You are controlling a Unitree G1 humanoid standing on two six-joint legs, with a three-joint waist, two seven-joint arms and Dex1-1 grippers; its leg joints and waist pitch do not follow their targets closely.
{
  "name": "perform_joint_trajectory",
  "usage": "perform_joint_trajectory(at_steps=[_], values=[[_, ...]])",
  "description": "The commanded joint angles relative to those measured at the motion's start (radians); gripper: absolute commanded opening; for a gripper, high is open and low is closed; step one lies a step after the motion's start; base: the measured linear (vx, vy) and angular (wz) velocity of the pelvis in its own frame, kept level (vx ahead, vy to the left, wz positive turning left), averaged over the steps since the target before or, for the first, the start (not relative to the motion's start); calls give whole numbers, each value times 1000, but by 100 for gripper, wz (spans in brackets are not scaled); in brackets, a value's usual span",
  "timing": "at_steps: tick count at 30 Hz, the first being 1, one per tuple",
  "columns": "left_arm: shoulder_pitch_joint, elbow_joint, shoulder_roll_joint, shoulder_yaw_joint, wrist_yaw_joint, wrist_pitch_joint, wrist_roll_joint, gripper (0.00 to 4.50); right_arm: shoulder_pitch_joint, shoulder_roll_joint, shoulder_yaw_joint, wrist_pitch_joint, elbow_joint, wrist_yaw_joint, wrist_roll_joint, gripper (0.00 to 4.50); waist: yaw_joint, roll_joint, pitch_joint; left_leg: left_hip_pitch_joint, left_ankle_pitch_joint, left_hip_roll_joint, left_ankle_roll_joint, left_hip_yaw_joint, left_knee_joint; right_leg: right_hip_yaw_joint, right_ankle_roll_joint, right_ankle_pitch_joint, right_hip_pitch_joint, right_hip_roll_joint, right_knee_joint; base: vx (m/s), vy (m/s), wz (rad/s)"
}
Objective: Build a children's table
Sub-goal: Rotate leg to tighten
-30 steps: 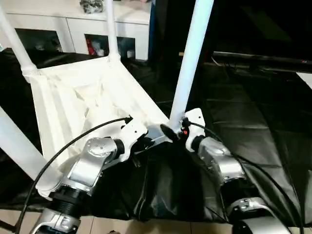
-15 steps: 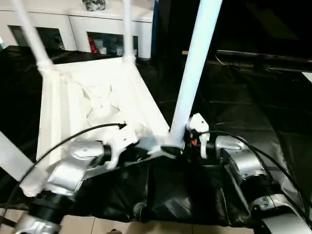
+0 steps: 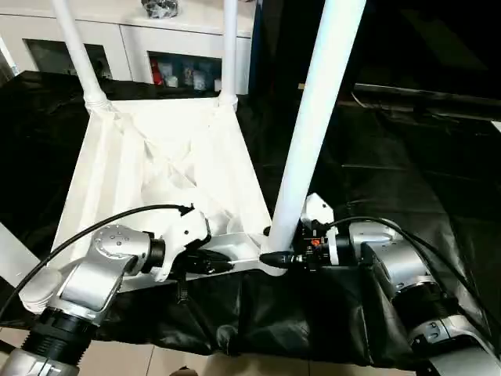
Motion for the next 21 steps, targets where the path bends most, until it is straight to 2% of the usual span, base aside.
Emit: perform_joint_trajectory(at_steps=[1, 2, 4, 6, 7, 9, 11, 12, 14, 16, 17, 18, 19, 21], values=[[-20, -40, -60, -38, 46, -22, -12, 0, 33, 70, 68, 3, -27, 4, 12, 269, 0, 5, -57, 18, -165, 61, 37, -17, -71, 48, -238, -107, 37, -90, -66, 0, 0, 0], [-20, -40, -60, -38, 46, -22, -12, 0, 33, 70, 68, 3, -27, 4, 12, 269, 0, 5, -57, 18, -165, 61, 37, -17, -71, 48, -238, -107, 37, -90, -66, 0, 0, 0], [-45, -2, -103, -34, 146, -21, 34, 0, 34, 124, 24, 3, 1, -128, 10, 269, -2, 7, -52, 21, -198, 62, 27, -19, -76, 50, -231, -154, 32, -91, -74, 0, 0, 0], [-57, 14, -124, -32, 191, -25, 53, 0, 27, 148, 5, 4, 22, -198, 3, 268, -7, 8, -49, 24, -257, 61, -4, -22, -81, 51, -217, -246, 28, -94, -83, 0, 0, 0], [-86, 39, -182, -22, 290, -18, 78, 0, 10, 207, -38, -27, 70, -378, -18, 268, -11, 8, -46, 27, -299, 60, -30, -23, -84, 53, -190, -335, 23, -96, -91, 0, 0, 0], [-97, 39, -212, -26, 334, -1, 90, 0, -3, 242, -58, -13, 101, -504, -38, 267, -20, 6, -47, 25, -325, 58, -50, -32, -88, 49, -166, -399, 26, -98, -94, 0, 0, 0], [-102, 41, -229, -26, 368, 7, 102, 0, -9, 263, -65, -15, 119, -579, -54, 267, -28, 7, -48, 19, -324, 57, -49, -34, -88, 49, -153, -398, 28, -97, -96, 0, 0, 0], [-106, 43, -241, -27, 395, 13, 113, 0, -13, 278, -70, -7, 132, -633, -64, 267, -28, 10, -47, 20, -324, 57, -46, -33, -88, 50, -150, -397, 27, -97, -97, 0, 0, 0], [-112, 43, -273, -28, 450, 32, 135, 0, -21, 317, -88, -8, 145, -739, -78, 267, -29, 8, -50, 25, -314, 55, -42, -30, -85, 54, -149, -379, 22, -96, -98, 0, 0, 0], [-112, 43, -278, -27, 460, 35, 139, 0, -22, 323, -91, -9, 146, -754, -80, 267, -28, 9, -52, 24, -284, 55, -30, -27, -84, 54, -159, -312, 23, -91, -94, 0, 0, 0], [-111, 41, -291, -27, 469, 36, 142, 0, -23, 343, -100, -14, 148, -775, -77, 267, -28, 9, -52, 24, -284, 55, -30, -27, -84, 54, -159, -312, 23, -91, -94, 0, 0, 0], [-109, 38, -301, -28, 475, 35, 143, 0, -24, 361, -107, -27, 146, -778, -69, 267, -28, 10, -55, 19, -251, 55, -24, -24, -82, 54, -172, -235, 27, -89, -86, 0, 0, 0], [-105, 36, -307, -29, 478, 34, 144, 0, -25, 373, -113, -35, 148, -782, -58, 302, -28, 9, -56, 19, -241, 55, -19, -23, -82, 54, -175, -217, 28, -89, -85, 0, 0, 0], [-95, 26, -300, -33, 460, 28, 137, 0, -20, 369, -117, -17, 127, -743, -27, 337, -28, 11, -57, 19, -221, 54, -8, -22, -79, 53, -185, -168, 29, -86, -80, 0, 0, 0]])
